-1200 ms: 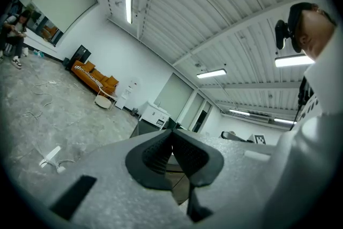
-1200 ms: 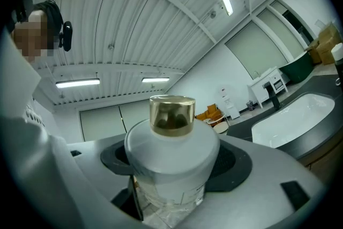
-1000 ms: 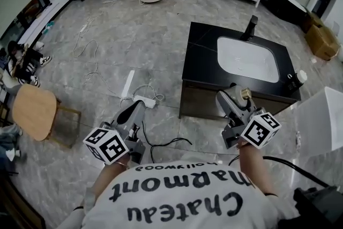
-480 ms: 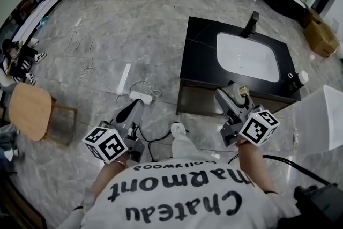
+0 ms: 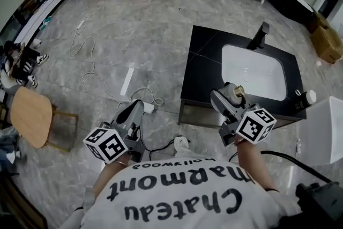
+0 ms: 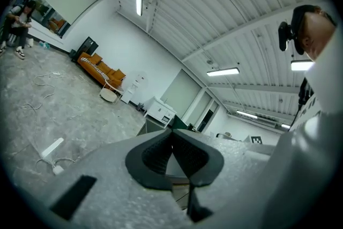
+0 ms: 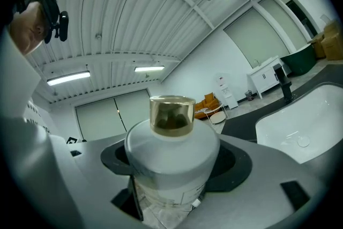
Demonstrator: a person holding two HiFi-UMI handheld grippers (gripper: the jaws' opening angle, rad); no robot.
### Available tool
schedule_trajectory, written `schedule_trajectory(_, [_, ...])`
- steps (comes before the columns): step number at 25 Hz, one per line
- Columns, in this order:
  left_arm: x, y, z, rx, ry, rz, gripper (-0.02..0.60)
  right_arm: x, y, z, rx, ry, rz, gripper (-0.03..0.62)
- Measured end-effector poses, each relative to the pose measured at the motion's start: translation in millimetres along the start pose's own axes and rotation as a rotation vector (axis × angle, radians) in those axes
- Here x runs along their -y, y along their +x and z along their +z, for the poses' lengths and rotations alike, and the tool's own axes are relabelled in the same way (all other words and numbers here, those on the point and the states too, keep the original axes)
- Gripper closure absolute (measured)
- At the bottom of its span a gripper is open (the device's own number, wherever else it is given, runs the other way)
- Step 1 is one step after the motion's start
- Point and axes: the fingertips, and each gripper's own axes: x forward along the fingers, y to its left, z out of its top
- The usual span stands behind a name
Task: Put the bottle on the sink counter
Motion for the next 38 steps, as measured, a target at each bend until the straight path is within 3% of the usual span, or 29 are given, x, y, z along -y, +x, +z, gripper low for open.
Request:
schedule_trajectory(10, [-22.0, 88.2, 14.2, -0.014, -0.015, 0.004, 0.566, 58.6, 69.7, -0.9, -0.102, 0.016, 0.042, 0.249])
schedule_trajectory(20, [-46.5, 140.5, 28.3, 0.027, -0.012, 0.042, 0.566, 110.7, 121.4, -25.6, -0.236, 0.005, 0.075, 0.249])
schedule_trajectory(38, [-80.7, 146.0, 42.7, 0.044, 0.014, 0.155, 0.566, 150.0, 171.7, -87.1, -0.454, -0.122, 0.062, 0.249])
